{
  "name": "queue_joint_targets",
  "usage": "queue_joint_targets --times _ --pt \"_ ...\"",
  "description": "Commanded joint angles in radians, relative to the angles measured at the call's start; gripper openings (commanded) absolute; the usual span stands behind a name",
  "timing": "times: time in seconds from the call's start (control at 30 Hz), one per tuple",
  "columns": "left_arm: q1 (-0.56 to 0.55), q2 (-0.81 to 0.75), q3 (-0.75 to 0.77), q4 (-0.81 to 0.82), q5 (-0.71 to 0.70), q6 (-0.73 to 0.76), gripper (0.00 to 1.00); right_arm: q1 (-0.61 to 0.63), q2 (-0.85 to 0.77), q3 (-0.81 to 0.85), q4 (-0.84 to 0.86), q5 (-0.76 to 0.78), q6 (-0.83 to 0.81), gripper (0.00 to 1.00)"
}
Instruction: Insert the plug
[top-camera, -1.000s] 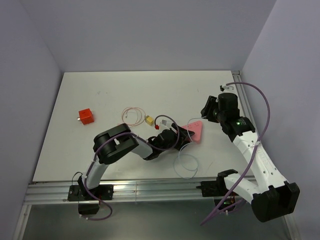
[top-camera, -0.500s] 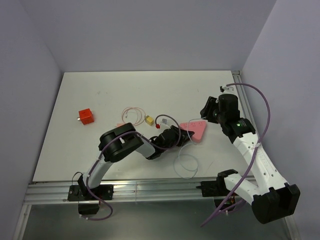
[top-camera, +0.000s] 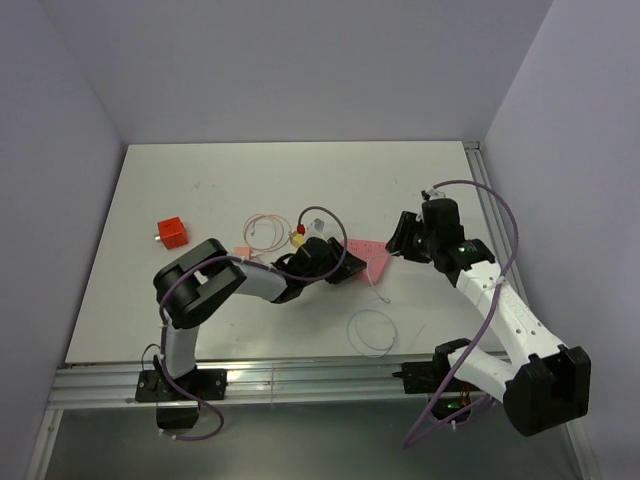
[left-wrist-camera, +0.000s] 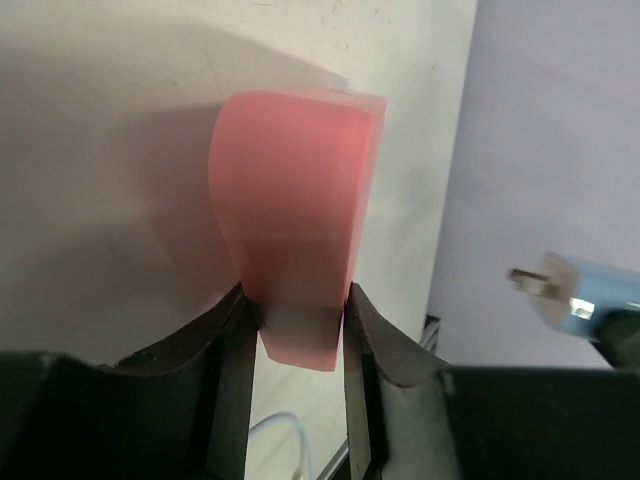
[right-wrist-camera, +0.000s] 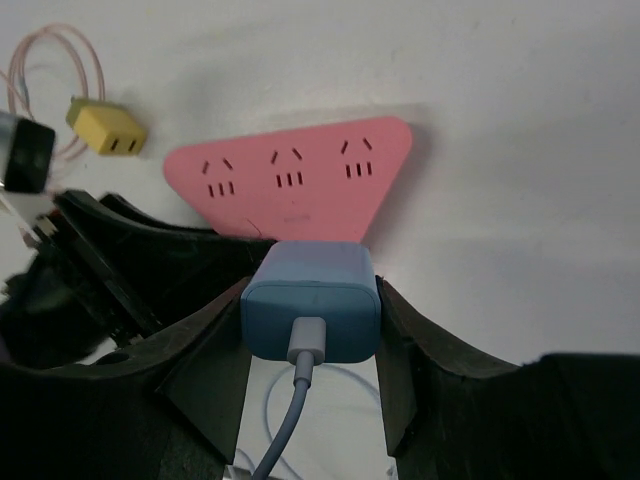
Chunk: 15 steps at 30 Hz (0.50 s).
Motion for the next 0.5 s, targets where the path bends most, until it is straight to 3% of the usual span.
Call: queue_joint_targets --times 0.0,0.13,0.47 --pt "0.012 -0.050 -0.062 -0.374 0.073 0.255 0.00 0.021 -0.003 -0.075 0.065 -0.099 0.030 0.00" --pt "0.013 -0.071 -0.082 -0.421 0.161 0.291 0.00 0.021 0.054 -0.088 0.083 -0.104 -0.013 0.00" --pt "0.099 -0.075 -0.214 -0.257 0.412 0.303 0.00 0.021 0.149 -0.117 0.217 -0.192 -0.058 0.00"
